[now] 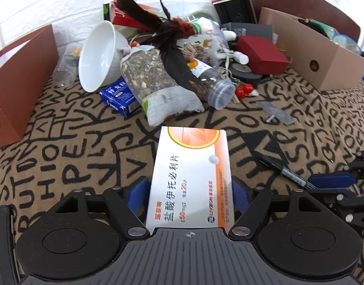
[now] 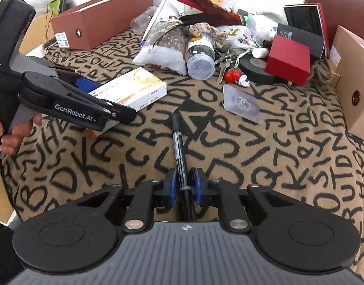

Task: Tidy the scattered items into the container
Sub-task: 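Grasp the black marker with right tool while left tool holds medicine box, then carry the medicine box and marker with both tools over the cardboard box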

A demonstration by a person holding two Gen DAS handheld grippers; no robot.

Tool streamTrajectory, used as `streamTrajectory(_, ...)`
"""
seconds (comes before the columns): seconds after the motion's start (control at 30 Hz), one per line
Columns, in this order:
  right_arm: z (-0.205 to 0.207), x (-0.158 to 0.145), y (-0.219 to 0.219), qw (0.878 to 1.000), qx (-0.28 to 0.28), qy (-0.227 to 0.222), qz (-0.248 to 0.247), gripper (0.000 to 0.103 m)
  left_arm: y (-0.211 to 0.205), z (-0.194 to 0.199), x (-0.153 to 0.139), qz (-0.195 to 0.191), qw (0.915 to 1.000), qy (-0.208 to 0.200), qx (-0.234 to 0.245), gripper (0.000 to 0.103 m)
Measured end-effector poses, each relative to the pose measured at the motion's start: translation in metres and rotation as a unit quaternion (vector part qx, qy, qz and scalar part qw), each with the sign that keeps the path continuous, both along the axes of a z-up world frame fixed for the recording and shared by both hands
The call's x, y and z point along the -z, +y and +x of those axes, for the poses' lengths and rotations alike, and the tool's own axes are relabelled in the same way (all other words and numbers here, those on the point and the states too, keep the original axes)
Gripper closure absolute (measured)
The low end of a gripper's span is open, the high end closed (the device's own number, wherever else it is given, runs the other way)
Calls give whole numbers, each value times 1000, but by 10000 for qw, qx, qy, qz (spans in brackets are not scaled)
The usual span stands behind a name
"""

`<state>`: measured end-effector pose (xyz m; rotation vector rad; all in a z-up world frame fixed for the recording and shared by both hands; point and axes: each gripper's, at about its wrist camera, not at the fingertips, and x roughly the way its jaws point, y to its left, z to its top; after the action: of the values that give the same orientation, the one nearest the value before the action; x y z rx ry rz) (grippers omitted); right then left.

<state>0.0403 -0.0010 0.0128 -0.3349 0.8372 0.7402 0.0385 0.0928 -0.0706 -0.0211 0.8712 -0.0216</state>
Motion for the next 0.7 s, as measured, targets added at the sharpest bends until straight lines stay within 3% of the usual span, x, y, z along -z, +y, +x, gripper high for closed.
streamTrajectory(0.07, -1, 1, 4, 9999, -75, -90, -103, 85, -2, 3, 1, 81, 10000, -2, 18, 19)
streamTrajectory(0.13, -2, 1, 6, 9997, -124, -146, -170, 86, -5, 4, 0, 186, 9998, -25, 74, 36)
streamTrajectory(0.17, -3, 1, 6, 9996, -159, -142, -163, 92, -7, 4, -2, 203, 9997, -28, 111, 36)
streamTrajectory(0.43, 0, -13, -13, 9988, 107, 145, 462, 92, -22, -8, -34, -91, 9988, -369, 320, 36)
streamTrajectory(0.7, 20, -44, -43, 9949, 618, -241, 765, 92, -66, 17, -74, -211, 9935, -820, 765, 36)
